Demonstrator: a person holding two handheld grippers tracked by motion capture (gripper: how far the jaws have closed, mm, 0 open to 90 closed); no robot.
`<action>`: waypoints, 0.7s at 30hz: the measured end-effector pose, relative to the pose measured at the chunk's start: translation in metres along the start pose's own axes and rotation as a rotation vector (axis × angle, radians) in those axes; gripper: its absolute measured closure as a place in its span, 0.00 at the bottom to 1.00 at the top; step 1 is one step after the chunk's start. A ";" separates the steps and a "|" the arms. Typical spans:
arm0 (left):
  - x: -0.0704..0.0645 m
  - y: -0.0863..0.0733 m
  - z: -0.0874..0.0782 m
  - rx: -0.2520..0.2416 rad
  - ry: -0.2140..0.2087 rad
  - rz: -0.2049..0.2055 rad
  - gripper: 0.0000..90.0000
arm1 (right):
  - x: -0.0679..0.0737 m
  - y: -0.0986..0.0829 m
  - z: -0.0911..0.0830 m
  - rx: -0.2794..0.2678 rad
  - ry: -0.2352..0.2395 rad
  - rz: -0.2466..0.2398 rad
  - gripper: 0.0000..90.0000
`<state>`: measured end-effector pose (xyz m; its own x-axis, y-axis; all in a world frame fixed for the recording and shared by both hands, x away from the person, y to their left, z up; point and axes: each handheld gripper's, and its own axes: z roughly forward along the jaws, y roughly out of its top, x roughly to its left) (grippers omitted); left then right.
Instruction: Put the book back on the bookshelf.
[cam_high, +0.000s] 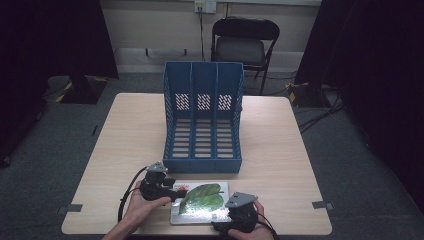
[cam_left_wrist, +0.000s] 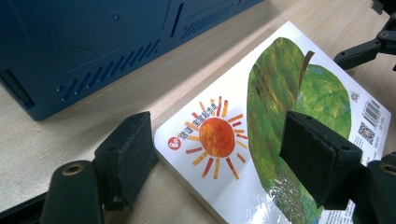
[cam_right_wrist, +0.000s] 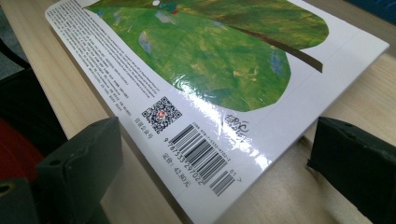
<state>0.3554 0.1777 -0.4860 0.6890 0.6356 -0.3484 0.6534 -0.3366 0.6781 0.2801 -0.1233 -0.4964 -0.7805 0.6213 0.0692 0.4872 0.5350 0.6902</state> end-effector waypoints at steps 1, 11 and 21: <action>0.000 0.000 0.000 -0.003 -0.006 -0.004 0.28 | 0.000 0.000 0.000 0.000 0.002 -0.005 0.01; 0.002 0.001 -0.002 -0.004 -0.026 -0.025 0.27 | 0.002 -0.001 0.001 0.014 -0.001 -0.040 0.00; 0.007 -0.001 -0.001 0.007 -0.044 -0.075 0.30 | 0.003 -0.002 0.001 0.010 -0.011 -0.059 0.00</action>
<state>0.3592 0.1831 -0.4881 0.6514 0.6277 -0.4262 0.7056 -0.2945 0.6445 0.2771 -0.1218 -0.4986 -0.8035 0.5949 0.0210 0.4445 0.5762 0.6858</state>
